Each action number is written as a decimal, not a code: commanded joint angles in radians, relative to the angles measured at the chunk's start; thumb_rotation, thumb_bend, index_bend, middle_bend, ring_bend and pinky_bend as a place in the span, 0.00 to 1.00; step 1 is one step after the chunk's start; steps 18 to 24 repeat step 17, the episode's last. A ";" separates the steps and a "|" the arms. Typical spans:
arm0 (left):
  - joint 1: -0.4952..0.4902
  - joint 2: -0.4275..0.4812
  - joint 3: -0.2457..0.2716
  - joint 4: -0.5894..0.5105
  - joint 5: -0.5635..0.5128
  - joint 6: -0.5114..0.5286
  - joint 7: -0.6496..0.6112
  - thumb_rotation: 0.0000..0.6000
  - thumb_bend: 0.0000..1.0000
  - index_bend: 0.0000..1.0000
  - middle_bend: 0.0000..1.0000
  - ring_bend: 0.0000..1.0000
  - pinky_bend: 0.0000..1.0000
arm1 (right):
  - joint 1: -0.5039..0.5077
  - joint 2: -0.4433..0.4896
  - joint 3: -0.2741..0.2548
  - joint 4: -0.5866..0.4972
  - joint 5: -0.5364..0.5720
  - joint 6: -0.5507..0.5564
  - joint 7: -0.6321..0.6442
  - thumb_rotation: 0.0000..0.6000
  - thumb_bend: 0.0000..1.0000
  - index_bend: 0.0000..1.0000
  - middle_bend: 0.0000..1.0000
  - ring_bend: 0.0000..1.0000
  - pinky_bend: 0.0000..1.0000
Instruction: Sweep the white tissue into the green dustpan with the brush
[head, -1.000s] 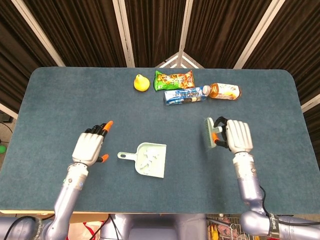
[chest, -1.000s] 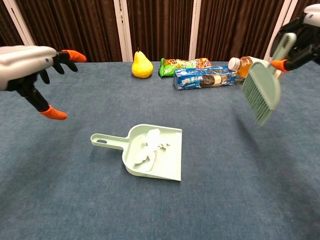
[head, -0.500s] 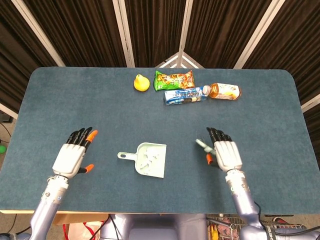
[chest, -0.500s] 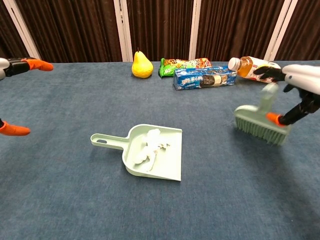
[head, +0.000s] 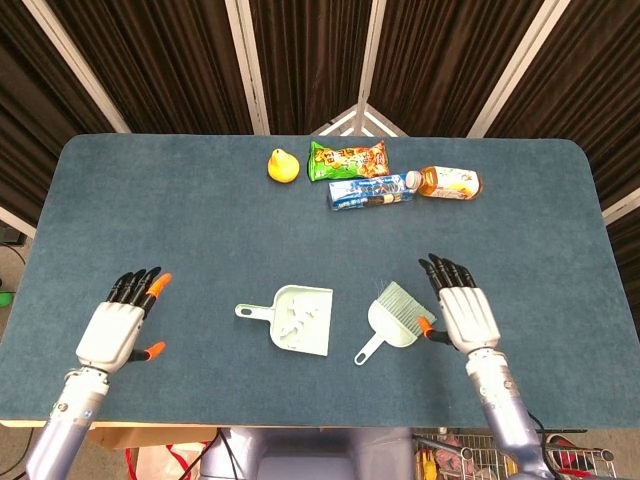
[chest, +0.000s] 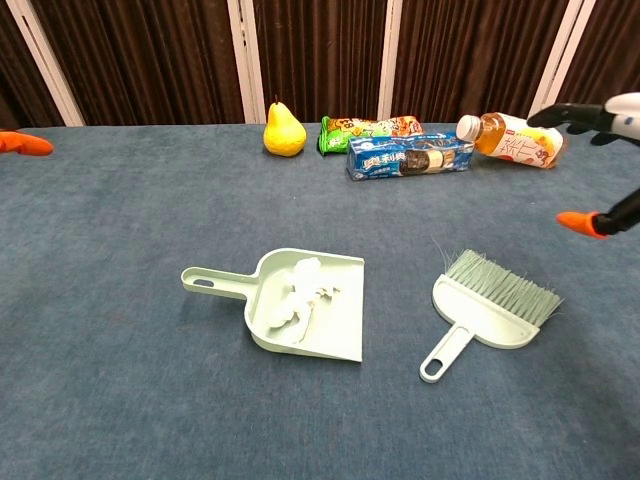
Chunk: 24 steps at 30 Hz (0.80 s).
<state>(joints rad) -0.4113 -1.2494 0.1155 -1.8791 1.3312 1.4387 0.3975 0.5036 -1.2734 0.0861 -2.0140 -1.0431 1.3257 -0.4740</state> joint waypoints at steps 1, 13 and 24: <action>0.050 0.018 0.042 0.051 0.090 0.039 -0.059 1.00 0.00 0.00 0.00 0.00 0.04 | -0.080 0.057 -0.089 0.065 -0.128 0.046 0.058 1.00 0.36 0.00 0.00 0.00 0.07; 0.175 0.049 0.075 0.221 0.234 0.144 -0.160 1.00 0.00 0.00 0.00 0.00 0.00 | -0.342 0.172 -0.257 0.299 -0.486 0.301 0.384 1.00 0.36 0.00 0.00 0.00 0.02; 0.184 0.046 0.060 0.240 0.246 0.132 -0.145 1.00 0.00 0.00 0.00 0.00 0.00 | -0.362 0.175 -0.237 0.328 -0.489 0.304 0.433 1.00 0.36 0.00 0.00 0.00 0.02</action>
